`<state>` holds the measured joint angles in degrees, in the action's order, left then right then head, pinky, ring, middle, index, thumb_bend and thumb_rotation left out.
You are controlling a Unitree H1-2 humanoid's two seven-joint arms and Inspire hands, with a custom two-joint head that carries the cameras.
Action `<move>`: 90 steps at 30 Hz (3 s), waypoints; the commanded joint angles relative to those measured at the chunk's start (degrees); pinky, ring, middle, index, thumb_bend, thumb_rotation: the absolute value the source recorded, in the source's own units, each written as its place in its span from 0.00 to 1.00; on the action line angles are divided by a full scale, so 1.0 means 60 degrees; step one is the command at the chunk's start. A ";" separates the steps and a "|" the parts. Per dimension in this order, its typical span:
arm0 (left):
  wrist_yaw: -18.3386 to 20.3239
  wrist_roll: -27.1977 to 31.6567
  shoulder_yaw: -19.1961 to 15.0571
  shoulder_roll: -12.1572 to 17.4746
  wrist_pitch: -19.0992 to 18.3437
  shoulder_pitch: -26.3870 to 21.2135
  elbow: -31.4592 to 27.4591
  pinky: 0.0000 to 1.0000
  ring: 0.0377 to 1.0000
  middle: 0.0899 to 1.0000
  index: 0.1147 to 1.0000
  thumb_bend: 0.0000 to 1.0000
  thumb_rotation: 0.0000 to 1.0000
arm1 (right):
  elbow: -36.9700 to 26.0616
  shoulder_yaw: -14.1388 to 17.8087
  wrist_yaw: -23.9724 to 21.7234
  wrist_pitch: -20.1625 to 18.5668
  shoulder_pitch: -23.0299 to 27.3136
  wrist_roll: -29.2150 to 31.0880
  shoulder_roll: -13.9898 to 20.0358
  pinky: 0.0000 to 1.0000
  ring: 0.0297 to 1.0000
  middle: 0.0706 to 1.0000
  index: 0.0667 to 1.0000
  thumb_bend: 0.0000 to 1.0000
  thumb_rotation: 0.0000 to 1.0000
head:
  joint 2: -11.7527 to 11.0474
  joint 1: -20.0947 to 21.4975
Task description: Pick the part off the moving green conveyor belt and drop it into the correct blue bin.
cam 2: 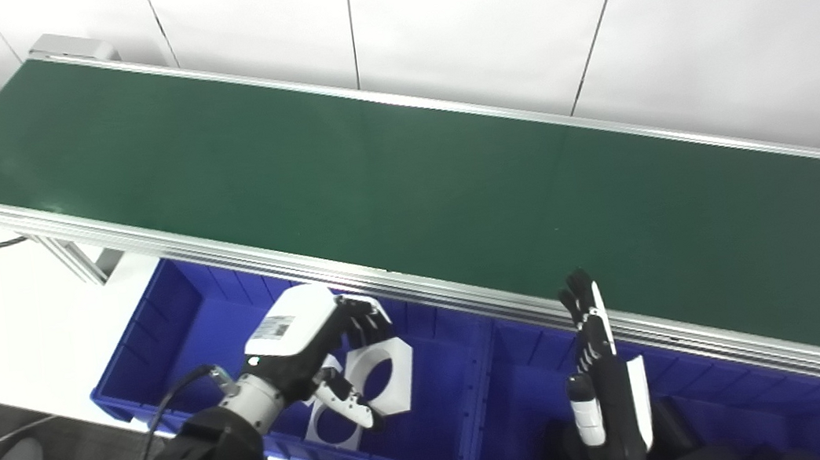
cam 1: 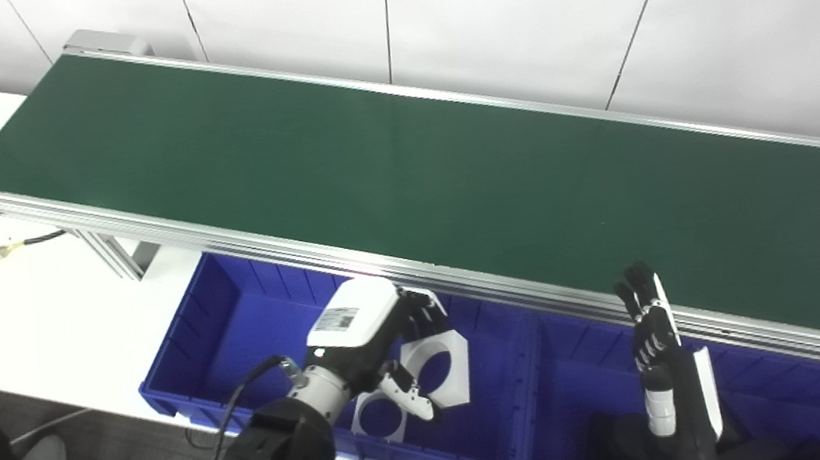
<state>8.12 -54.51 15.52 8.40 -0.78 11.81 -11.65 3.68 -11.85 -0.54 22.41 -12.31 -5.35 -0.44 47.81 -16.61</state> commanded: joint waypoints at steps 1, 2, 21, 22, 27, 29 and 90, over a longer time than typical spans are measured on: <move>-0.0702 -0.0151 0.0125 0.0102 0.0335 -0.0310 0.0063 0.39 0.45 0.43 0.43 0.53 0.00 | -0.0237 0.0009 -0.0031 0.0229 0.0134 -0.0026 -0.0102 1.00 0.95 0.96 0.98 0.85 1.00 | 0.0004 0.0007; -0.0852 -0.0245 0.0223 0.0100 0.0341 -0.0381 0.0270 0.39 0.45 0.43 0.43 0.53 0.00 | -0.0239 0.0009 -0.0041 0.0226 0.0129 -0.0016 -0.0114 1.00 0.95 0.96 0.98 0.85 1.00 | 0.0002 0.0047; -0.3522 -0.0138 0.1190 -0.0300 0.0480 -0.1544 0.3843 0.41 0.45 0.42 0.46 0.52 0.00 | -0.0302 -0.0032 0.0074 0.0391 0.0014 -0.0258 -0.0259 0.97 0.94 0.95 0.96 0.84 1.00 | 0.0062 0.0526; -0.3628 -0.0091 0.1231 -0.0283 0.0526 -0.1569 0.3952 0.41 0.45 0.42 0.45 0.52 0.00 | -0.0299 -0.0028 0.0069 0.0382 0.0009 -0.0230 -0.0269 0.97 0.94 0.95 0.96 0.84 1.00 | 0.0062 0.0526; -0.3881 0.0074 0.1373 -0.0187 0.0602 -0.1558 0.4064 0.42 0.46 0.41 0.46 0.52 0.00 | -0.0296 -0.0030 0.0063 0.0370 0.0003 -0.0233 -0.0311 0.97 0.94 0.95 0.96 0.85 0.99 | 0.0078 0.0571; -0.3926 0.0163 0.1403 -0.0135 0.0654 -0.1538 0.4053 0.43 0.47 0.42 0.45 0.52 0.00 | -0.0264 -0.0038 0.0052 0.0413 0.0020 -0.0218 -0.0313 0.97 0.94 0.95 0.96 0.84 0.99 | 0.0078 0.0571; -0.4699 0.6380 0.2663 -0.0841 0.4618 -0.1900 0.5779 0.99 1.00 1.00 0.97 0.95 0.88 | 0.2421 -0.0349 0.1059 0.0753 0.0748 -0.0167 0.0711 0.98 0.95 0.97 0.96 0.86 1.00 | -0.2271 0.1882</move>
<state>-17.74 -16.67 30.54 3.19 24.83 1.32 23.38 18.50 -13.37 4.50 24.25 -8.93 -6.03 4.05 34.19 -5.27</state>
